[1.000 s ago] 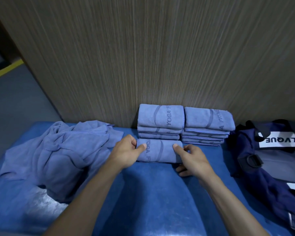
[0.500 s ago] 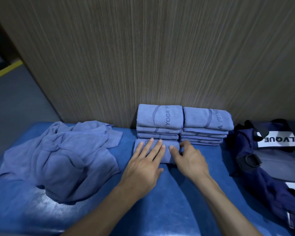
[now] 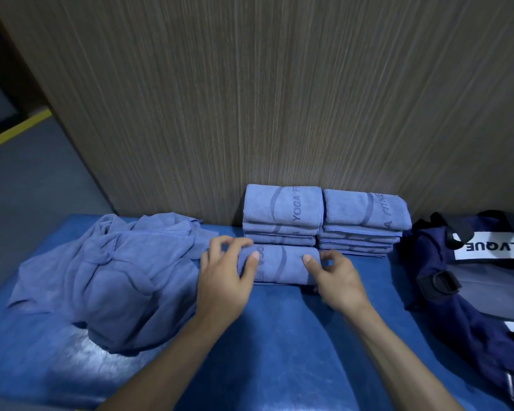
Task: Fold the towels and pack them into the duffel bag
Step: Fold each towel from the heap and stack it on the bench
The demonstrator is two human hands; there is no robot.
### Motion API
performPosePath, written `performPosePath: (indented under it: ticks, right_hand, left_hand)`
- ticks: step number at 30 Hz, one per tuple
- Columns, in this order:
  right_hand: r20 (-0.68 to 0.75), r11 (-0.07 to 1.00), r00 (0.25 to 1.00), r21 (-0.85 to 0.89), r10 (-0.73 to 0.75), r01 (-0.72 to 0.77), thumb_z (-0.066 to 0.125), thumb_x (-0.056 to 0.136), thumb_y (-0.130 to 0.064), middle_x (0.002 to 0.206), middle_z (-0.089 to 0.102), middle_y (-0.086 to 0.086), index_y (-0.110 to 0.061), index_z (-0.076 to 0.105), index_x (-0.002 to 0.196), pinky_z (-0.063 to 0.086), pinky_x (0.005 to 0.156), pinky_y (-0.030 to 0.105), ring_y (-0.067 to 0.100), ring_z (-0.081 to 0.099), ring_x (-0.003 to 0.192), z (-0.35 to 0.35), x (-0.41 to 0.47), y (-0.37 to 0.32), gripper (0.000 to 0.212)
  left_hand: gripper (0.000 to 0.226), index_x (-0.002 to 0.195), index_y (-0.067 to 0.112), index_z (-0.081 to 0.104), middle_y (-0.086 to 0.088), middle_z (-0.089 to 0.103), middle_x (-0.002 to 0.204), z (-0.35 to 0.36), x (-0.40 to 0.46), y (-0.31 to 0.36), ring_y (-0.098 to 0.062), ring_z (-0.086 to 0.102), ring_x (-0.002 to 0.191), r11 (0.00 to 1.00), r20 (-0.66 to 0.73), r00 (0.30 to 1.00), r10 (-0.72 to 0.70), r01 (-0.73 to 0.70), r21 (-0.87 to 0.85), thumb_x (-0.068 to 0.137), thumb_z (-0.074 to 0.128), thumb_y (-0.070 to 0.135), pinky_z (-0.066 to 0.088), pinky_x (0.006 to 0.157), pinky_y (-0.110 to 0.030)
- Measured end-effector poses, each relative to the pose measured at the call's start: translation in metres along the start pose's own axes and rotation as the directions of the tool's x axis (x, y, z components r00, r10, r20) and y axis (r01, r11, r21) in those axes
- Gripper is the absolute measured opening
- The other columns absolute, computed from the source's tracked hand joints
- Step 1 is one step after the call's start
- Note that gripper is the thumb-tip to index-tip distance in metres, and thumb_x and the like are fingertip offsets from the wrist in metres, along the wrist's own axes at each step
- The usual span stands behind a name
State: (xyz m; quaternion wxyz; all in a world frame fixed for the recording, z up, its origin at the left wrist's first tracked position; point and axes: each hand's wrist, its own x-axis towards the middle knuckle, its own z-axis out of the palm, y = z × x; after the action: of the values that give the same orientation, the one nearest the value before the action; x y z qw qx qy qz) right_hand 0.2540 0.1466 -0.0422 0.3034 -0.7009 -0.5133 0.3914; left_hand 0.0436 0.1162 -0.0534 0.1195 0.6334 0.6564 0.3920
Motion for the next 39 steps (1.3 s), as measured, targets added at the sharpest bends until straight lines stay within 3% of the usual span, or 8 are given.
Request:
performPosePath:
  ticks: [4,8,13,23,27,31,35,39]
  right_hand:
    - [-0.032,0.975,0.996,-0.209,-0.085,0.077,0.051,0.095,-0.060,0.099,0.070,0.003,-0.023,0.055,0.125,0.049,0.081,0.038,0.029,0.063,0.099,0.005,-0.009,-0.005,0.048]
    - [-0.065,0.810,0.982,-0.576,-0.180,0.110,0.038,0.098,-0.063,0.109,0.067,0.004,-0.021,0.051,0.123,0.043,0.072,0.040,0.036,0.062,0.100,-0.003,-0.020,-0.013,0.050]
    - [0.016,0.517,0.741,-0.707,-0.671,0.483,0.055,0.096,-0.038,0.131,0.058,0.005,-0.016,0.060,0.124,0.053,0.083,0.043,0.032,0.059,0.113,0.011,-0.030,-0.010,0.036]
    - [0.223,0.414,0.765,-0.733,-0.605,0.540,0.024,0.104,-0.057,0.169,0.012,0.000,-0.016,0.015,0.162,0.021,0.123,0.046,0.016,0.004,0.156,0.041,-0.032,0.026,0.071]
    - [0.227,0.382,0.763,-0.758,-0.605,0.529,0.029,0.103,-0.049,0.167,0.023,0.002,-0.013,0.029,0.158,0.017,0.117,0.045,0.019,0.021,0.154,0.035,-0.032,0.024,0.066]
    - [0.230,0.368,0.756,-0.764,-0.613,0.530,0.033,0.100,-0.044,0.162,0.033,0.008,-0.009,0.041,0.152,0.021,0.115,0.045,0.026,0.031,0.150,0.028,-0.034,0.018,0.064]
    - [0.250,0.380,0.780,-0.762,-0.574,0.524,0.032,0.100,-0.053,0.166,0.023,0.004,-0.012,0.029,0.158,0.020,0.117,0.047,0.021,0.021,0.153,0.031,-0.037,0.026,0.071]
    - [0.306,0.411,0.795,-0.727,-0.524,0.551,0.010,0.101,-0.062,0.169,-0.006,-0.004,-0.020,0.004,0.162,0.006,0.125,0.047,0.012,-0.009,0.155,0.029,-0.036,0.030,0.075]
  left_hand:
    - [0.027,0.120,0.032,0.059,0.013,0.047,0.121,0.003,0.003,-0.002,-0.005,0.056,0.106,0.986,0.092,0.994,-0.064,0.077,-0.147,0.096,0.053,0.044,0.050,0.095,-0.042]
    - [0.031,0.122,0.029,0.062,0.003,0.049,0.135,0.003,0.005,0.002,-0.023,0.051,0.113,0.952,0.019,0.982,0.186,-0.185,0.245,0.094,0.052,0.038,0.048,0.089,-0.044]
    - [0.042,0.138,0.024,0.060,-0.004,0.052,0.149,0.018,0.001,-0.002,-0.029,0.050,0.134,0.768,0.244,0.837,0.491,-0.547,0.332,0.102,0.043,0.036,0.037,0.110,-0.047]
    - [0.054,0.159,0.038,0.020,0.008,0.006,0.170,0.010,0.000,-0.015,-0.020,-0.001,0.156,0.758,0.484,0.794,0.367,-0.557,0.338,0.105,0.025,0.040,0.007,0.125,-0.047]
    - [0.043,0.141,0.038,0.052,0.001,0.047,0.150,0.010,-0.003,-0.008,-0.033,0.045,0.127,0.785,0.306,0.877,0.371,-0.472,0.401,0.098,0.048,0.038,0.057,0.084,-0.043]
    - [0.057,0.134,0.035,0.060,0.000,0.055,0.140,0.015,-0.002,-0.008,-0.028,0.040,0.122,0.832,0.228,0.903,0.365,-0.426,0.356,0.081,0.082,0.025,0.059,0.054,-0.035]
    - [0.060,0.153,0.037,0.035,0.002,0.033,0.162,0.010,-0.005,-0.013,-0.031,0.030,0.142,0.772,0.390,0.865,0.316,-0.473,0.424,0.096,0.053,0.043,0.054,0.098,-0.043]
    - [0.071,0.155,0.040,-0.021,0.014,-0.029,0.163,-0.004,-0.013,-0.023,-0.022,-0.024,0.151,0.764,0.512,0.838,0.189,-0.453,0.459,0.093,0.002,0.063,-0.010,0.123,-0.044]
